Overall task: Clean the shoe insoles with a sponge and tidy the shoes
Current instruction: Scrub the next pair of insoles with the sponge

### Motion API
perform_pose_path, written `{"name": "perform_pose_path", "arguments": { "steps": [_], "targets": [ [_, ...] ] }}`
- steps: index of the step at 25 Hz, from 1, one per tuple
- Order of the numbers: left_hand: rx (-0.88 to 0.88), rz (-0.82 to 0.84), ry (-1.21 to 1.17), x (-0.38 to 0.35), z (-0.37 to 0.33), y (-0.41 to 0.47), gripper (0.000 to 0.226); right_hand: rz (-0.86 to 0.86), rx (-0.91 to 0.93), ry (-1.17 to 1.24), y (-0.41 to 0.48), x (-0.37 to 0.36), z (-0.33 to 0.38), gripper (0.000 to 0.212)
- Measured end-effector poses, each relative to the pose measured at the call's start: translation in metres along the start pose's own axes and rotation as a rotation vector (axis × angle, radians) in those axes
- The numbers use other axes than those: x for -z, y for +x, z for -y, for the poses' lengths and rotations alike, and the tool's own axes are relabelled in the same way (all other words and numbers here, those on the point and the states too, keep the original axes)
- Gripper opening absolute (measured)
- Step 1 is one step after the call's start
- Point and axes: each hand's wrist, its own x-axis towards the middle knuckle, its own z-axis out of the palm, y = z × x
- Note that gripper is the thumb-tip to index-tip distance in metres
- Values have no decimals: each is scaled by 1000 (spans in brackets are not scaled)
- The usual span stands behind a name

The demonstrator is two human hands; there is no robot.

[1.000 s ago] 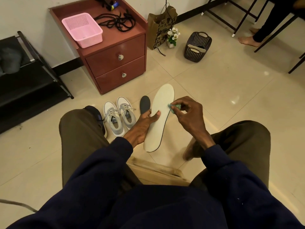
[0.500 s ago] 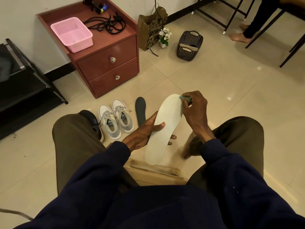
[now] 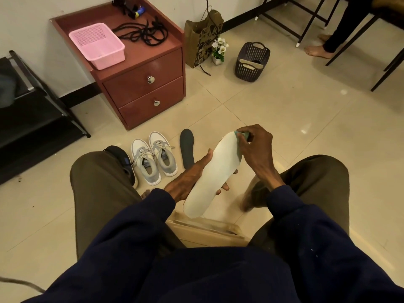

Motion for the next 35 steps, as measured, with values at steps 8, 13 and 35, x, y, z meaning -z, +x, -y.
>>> {"name": "perform_pose_path", "arguments": {
  "steps": [8,13,35],
  "targets": [
    [-119,-173,-256,0,-7,-3,44,257,380,-49,-29,-27,33,13],
    [-114,-249,-230,1,-6,-1,52,137,236,0,-29,-20,27,11],
    [-129,-368,-411,18,-14,-3,34,239,322,-56,-48,-35,50,11]
  ]
}}
